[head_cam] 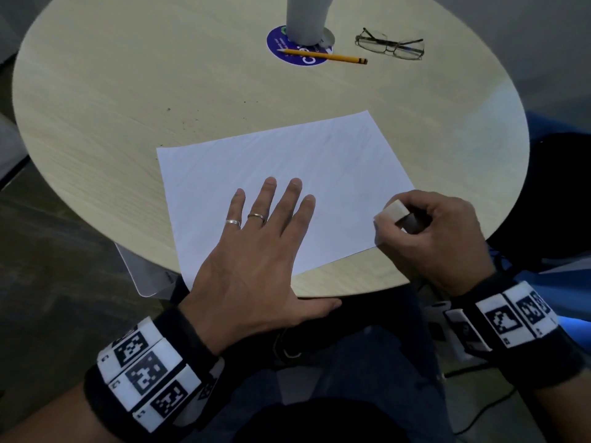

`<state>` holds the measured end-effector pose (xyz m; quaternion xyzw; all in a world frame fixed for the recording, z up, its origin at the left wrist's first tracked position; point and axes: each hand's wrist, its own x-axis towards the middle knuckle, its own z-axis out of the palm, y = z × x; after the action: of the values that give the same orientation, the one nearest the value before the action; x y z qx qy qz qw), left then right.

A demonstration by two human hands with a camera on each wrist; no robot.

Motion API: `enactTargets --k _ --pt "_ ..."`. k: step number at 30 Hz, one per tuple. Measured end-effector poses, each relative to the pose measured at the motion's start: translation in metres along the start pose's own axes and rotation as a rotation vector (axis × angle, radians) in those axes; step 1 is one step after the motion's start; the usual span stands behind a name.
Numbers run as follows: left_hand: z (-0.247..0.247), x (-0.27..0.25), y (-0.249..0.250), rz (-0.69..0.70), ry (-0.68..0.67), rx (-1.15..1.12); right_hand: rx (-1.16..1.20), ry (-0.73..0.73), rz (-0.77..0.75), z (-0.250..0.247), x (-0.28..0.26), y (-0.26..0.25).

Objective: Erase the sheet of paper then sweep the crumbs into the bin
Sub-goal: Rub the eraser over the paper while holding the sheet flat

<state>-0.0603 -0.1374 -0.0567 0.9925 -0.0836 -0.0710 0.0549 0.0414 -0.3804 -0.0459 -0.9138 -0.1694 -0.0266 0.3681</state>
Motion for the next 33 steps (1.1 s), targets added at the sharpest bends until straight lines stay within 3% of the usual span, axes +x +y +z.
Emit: enactTargets --k 2,7,12,16,20,22,26,30,33 --pt "-0.001 0.000 0.000 0.000 -0.001 -0.005 -0.031 0.029 -0.029 -0.002 0.001 -0.001" --pt "-0.001 0.000 -0.001 0.007 -0.013 0.005 -0.011 -0.080 -0.095 0.014 -0.014 -0.019" --pt "-0.002 0.000 -0.001 0.011 -0.024 -0.003 -0.048 0.029 -0.045 -0.004 -0.003 -0.002" --pt "-0.001 0.001 -0.001 0.003 -0.027 0.001 -0.059 -0.074 -0.145 0.015 -0.021 -0.024" --pt "-0.002 0.000 -0.001 0.005 -0.037 0.003 -0.029 -0.025 -0.016 -0.004 -0.010 -0.001" --pt "-0.003 0.000 0.000 0.004 -0.027 -0.006 -0.051 0.004 -0.047 -0.005 -0.009 -0.005" --pt "-0.002 -0.001 0.000 0.003 -0.014 -0.008 -0.087 -0.086 -0.169 0.013 -0.022 -0.024" --pt "-0.002 -0.001 0.000 0.005 -0.013 -0.009 -0.075 0.005 -0.029 -0.007 -0.007 0.000" --pt "-0.002 -0.001 0.000 0.011 -0.006 -0.014 -0.107 0.023 -0.112 0.000 -0.008 -0.012"
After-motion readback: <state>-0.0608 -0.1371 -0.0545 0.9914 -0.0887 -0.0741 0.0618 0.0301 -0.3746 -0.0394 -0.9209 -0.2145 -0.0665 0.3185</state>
